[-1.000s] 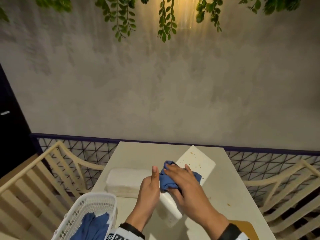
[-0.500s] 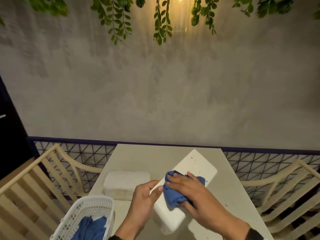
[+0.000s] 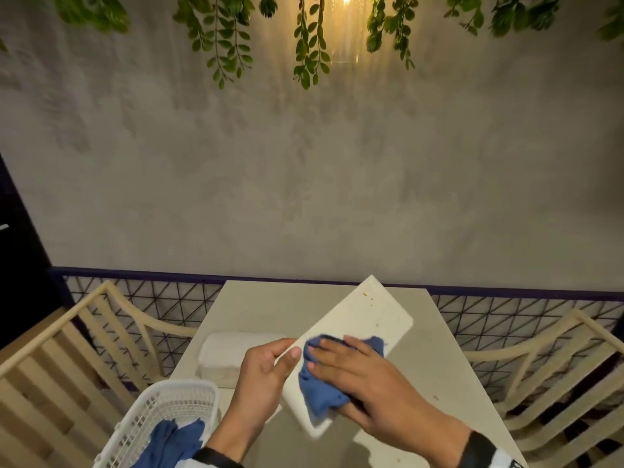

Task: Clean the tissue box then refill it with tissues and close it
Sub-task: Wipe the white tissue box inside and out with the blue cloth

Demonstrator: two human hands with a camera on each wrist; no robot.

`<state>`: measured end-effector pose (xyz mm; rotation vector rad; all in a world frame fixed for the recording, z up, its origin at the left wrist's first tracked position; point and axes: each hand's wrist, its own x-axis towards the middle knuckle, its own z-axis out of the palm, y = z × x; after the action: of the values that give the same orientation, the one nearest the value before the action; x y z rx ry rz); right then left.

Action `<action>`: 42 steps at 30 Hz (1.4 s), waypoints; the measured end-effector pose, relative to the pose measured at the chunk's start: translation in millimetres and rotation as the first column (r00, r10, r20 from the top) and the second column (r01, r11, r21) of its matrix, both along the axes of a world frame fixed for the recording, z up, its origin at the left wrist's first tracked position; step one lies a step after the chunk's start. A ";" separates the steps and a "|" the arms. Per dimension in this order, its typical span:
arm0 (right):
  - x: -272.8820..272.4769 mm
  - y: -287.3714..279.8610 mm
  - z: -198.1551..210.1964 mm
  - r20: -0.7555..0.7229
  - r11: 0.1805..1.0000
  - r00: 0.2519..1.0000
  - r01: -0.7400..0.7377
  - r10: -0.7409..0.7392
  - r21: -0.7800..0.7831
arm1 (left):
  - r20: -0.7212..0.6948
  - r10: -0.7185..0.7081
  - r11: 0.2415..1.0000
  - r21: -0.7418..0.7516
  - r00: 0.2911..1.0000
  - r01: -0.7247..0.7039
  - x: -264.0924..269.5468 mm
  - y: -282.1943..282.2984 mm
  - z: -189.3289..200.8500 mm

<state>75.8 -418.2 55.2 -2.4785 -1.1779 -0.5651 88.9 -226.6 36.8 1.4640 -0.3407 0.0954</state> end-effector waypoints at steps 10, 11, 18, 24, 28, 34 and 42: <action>4.1 6.5 1.2 0.021 0.985 0.989 0.144 -0.147 0.091 | 0.004 -0.020 1.000 -0.021 1.000 0.020 -4.7 -3.2 -2.1; 7.3 6.9 5.2 -0.007 0.959 0.977 0.209 -0.211 0.194 | -0.018 -0.017 0.999 -0.035 1.000 0.016 -4.8 -5.2 -1.9; 10.0 -3.7 6.9 0.009 0.998 0.999 0.047 -0.047 0.039 | -0.020 0.003 0.999 -0.046 1.000 -0.004 -2.6 4.0 -7.0; 3.8 -1.5 -3.2 -0.054 0.993 0.995 -0.088 0.084 -0.081 | -0.020 0.028 0.999 -0.047 0.999 -0.028 2.0 8.5 -9.1; 20.6 -9.6 11.8 -0.069 0.973 0.989 0.144 -0.133 0.183 | -0.023 0.047 0.999 0.003 0.999 -0.047 5.0 2.4 -5.9; 13.1 -20.3 -1.0 0.017 0.989 0.995 -0.099 0.102 -0.114 | -0.003 0.026 1.000 0.017 1.000 -0.026 7.0 5.9 -5.5; 18.0 -22.2 3.3 -0.024 0.990 0.995 -0.096 0.094 -0.103 | 0.013 0.028 0.998 0.064 1.000 -0.028 5.3 7.6 1.3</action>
<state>93.8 -440.4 58.5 -2.4910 -1.3420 -0.4638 94.2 -219.0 38.1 1.5321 -0.3360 0.1171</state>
